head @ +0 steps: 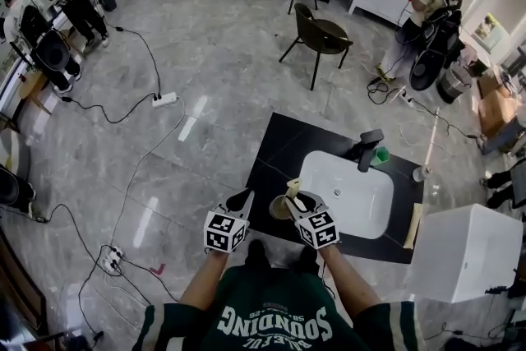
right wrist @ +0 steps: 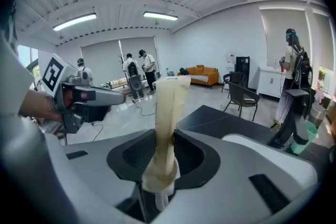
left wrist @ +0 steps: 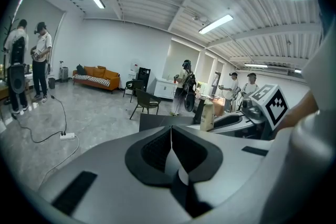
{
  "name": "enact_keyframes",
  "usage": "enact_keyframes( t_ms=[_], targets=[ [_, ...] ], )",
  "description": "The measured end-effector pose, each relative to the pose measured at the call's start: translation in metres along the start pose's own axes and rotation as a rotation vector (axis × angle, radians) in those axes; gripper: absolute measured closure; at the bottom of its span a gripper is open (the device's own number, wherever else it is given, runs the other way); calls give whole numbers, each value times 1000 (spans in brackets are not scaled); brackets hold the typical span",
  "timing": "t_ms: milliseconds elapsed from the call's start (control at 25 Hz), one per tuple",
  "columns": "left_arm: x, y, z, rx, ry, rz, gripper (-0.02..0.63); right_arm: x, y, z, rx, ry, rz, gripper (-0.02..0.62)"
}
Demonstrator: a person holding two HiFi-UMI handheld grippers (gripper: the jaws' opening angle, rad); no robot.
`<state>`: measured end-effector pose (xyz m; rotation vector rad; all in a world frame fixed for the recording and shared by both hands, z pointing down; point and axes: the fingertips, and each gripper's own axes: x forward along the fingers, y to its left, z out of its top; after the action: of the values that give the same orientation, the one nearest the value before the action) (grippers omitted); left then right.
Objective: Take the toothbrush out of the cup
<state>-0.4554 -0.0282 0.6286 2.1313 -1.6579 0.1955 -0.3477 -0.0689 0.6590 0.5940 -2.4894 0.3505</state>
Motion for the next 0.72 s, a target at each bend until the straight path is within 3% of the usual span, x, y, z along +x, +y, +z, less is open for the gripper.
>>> enact_keyframes(
  t_ms=[320, 720],
  targets=[
    [18, -14, 10, 20, -4, -34, 594, -28, 4, 30, 18, -80, 41, 479],
    [46, -48, 19, 46, 10, -96, 594, -77, -22, 60, 64, -190, -11, 480]
  ],
)
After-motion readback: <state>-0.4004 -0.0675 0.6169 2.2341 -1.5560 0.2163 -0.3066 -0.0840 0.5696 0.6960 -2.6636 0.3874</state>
